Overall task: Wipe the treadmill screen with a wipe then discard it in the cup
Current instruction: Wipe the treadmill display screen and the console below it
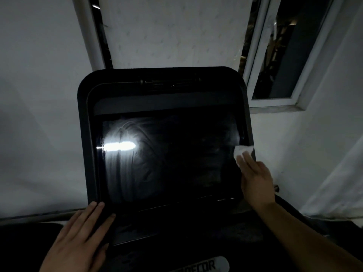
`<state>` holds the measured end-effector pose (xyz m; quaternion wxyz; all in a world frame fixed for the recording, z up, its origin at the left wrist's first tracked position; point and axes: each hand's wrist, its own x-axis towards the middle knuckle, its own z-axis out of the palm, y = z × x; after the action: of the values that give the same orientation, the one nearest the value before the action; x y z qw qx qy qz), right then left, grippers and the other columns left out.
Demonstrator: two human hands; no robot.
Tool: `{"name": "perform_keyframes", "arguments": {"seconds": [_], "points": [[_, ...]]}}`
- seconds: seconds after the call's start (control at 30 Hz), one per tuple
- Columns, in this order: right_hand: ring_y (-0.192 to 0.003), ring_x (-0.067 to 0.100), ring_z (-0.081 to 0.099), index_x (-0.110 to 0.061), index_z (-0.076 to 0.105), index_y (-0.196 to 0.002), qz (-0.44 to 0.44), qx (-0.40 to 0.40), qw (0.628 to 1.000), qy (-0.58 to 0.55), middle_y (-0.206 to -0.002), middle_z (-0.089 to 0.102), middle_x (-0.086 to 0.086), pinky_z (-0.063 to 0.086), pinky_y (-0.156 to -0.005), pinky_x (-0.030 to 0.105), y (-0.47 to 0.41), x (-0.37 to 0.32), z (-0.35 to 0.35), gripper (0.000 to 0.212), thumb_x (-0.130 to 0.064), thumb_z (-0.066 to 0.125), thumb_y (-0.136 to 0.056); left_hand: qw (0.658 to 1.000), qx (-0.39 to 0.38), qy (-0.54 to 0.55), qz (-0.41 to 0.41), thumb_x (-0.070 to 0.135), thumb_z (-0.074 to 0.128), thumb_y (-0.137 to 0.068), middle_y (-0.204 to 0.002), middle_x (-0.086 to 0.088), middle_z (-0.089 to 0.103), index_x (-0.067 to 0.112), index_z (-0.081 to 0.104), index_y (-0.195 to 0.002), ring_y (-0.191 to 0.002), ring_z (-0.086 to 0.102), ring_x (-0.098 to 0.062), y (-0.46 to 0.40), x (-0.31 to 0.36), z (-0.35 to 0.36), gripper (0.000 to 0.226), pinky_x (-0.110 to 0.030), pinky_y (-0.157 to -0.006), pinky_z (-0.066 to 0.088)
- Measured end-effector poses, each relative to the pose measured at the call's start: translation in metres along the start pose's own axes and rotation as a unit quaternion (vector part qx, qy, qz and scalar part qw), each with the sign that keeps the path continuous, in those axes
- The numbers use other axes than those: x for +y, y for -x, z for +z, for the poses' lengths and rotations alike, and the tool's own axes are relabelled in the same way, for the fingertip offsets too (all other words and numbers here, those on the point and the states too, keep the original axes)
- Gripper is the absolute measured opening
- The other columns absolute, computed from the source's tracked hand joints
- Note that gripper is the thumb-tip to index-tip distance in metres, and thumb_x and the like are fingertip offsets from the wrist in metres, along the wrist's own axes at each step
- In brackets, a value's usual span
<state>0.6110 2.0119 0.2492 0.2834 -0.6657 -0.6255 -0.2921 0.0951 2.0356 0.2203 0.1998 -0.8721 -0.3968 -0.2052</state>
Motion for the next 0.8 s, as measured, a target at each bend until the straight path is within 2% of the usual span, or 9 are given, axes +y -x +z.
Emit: {"name": "perform_keyframes", "arguments": {"seconds": [0.07, 0.17, 0.27, 0.4, 0.47, 0.53, 0.67, 0.8], "points": [[-0.08, 0.042, 0.066, -0.001, 0.066, -0.132, 0.01, -0.001, 1.0, 0.01, -0.143, 0.061, 0.024, 0.057, -0.074, 0.046, -0.037, 0.0, -0.002, 0.059, 0.014, 0.064, -0.075, 1.0, -0.013, 0.0, 0.005, 0.038, 0.055, -0.077, -0.156, -0.02, 0.051, 0.014, 0.067, -0.137, -0.145, 0.042, -0.033, -0.001, -0.001, -0.002, 0.066, -0.043, -0.122, 0.022], [-0.079, 0.042, 0.064, -0.005, 0.064, -0.134, 0.009, -0.004, 1.0, 0.016, -0.143, 0.061, 0.02, 0.058, -0.072, 0.047, -0.089, -0.002, -0.01, 0.066, 0.013, 0.07, -0.07, 1.0, -0.02, 0.006, 0.015, 0.037, 0.052, -0.076, -0.153, -0.02, 0.053, 0.017, 0.06, -0.141, -0.142, 0.044, -0.033, -0.004, -0.001, -0.004, 0.068, -0.042, -0.122, 0.021], [-0.081, 0.045, 0.066, -0.004, 0.065, -0.13, 0.0, -0.002, 1.0, 0.007, -0.14, 0.063, 0.019, 0.059, -0.074, 0.048, -0.117, -0.003, -0.015, 0.061, 0.014, 0.068, -0.072, 1.0, -0.021, 0.005, 0.014, 0.034, 0.051, -0.074, -0.152, -0.022, 0.054, 0.015, 0.064, -0.138, -0.142, 0.044, -0.034, -0.004, 0.001, -0.005, 0.068, -0.043, -0.122, 0.021], [-0.078, 0.044, 0.069, -0.001, 0.07, -0.124, 0.02, 0.024, 0.999, -0.011, -0.133, 0.068, 0.02, 0.059, -0.073, 0.045, -0.082, -0.007, -0.013, 0.052, 0.016, 0.07, -0.075, 0.999, -0.036, 0.008, 0.008, 0.034, 0.053, -0.076, -0.155, -0.022, 0.051, 0.013, 0.069, -0.134, -0.144, 0.043, -0.035, 0.0, 0.004, -0.002, 0.064, -0.048, -0.12, 0.026], [-0.086, 0.043, 0.073, 0.001, 0.072, -0.123, 0.023, 0.033, 0.999, -0.02, -0.131, 0.069, 0.023, 0.057, -0.082, 0.045, -0.04, -0.007, -0.005, 0.04, 0.005, 0.06, -0.085, 0.999, -0.036, 0.008, 0.006, 0.037, 0.055, -0.079, -0.158, -0.02, 0.048, 0.015, 0.069, -0.136, -0.146, 0.043, -0.035, 0.001, 0.006, -0.002, 0.063, -0.051, -0.119, 0.03], [-0.098, 0.042, 0.074, 0.001, 0.071, -0.127, 0.033, 0.021, 0.998, -0.048, -0.135, 0.068, 0.022, 0.047, -0.094, 0.044, 0.0, -0.018, 0.002, 0.044, -0.011, 0.046, -0.092, 0.999, -0.034, 0.006, 0.013, 0.039, 0.056, -0.082, -0.159, -0.02, 0.046, 0.016, 0.068, -0.137, -0.149, 0.041, -0.037, -0.001, 0.012, -0.003, 0.062, -0.051, -0.12, 0.029], [-0.099, 0.039, 0.074, 0.003, 0.071, -0.127, 0.007, 0.001, 0.997, -0.076, -0.138, 0.065, 0.021, 0.042, -0.098, 0.042, 0.048, -0.088, 0.015, 0.043, -0.002, 0.052, -0.089, 0.999, -0.052, 0.013, -0.001, 0.044, 0.056, -0.087, -0.164, -0.021, 0.039, 0.019, 0.06, -0.147, -0.154, 0.031, -0.039, -0.008, 0.024, -0.009, 0.065, -0.054, -0.118, 0.031], [-0.083, 0.035, 0.069, -0.003, 0.074, -0.123, -0.1, -0.014, 0.984, -0.148, -0.14, 0.067, 0.013, 0.051, -0.083, 0.039, 0.059, -0.193, 0.024, 0.044, -0.002, 0.05, -0.086, 0.997, -0.076, 0.021, -0.024, 0.045, 0.058, -0.089, -0.167, -0.02, 0.033, 0.022, 0.054, -0.152, -0.157, 0.024, -0.037, -0.008, 0.029, -0.007, 0.066, -0.054, -0.119, 0.03]]}}
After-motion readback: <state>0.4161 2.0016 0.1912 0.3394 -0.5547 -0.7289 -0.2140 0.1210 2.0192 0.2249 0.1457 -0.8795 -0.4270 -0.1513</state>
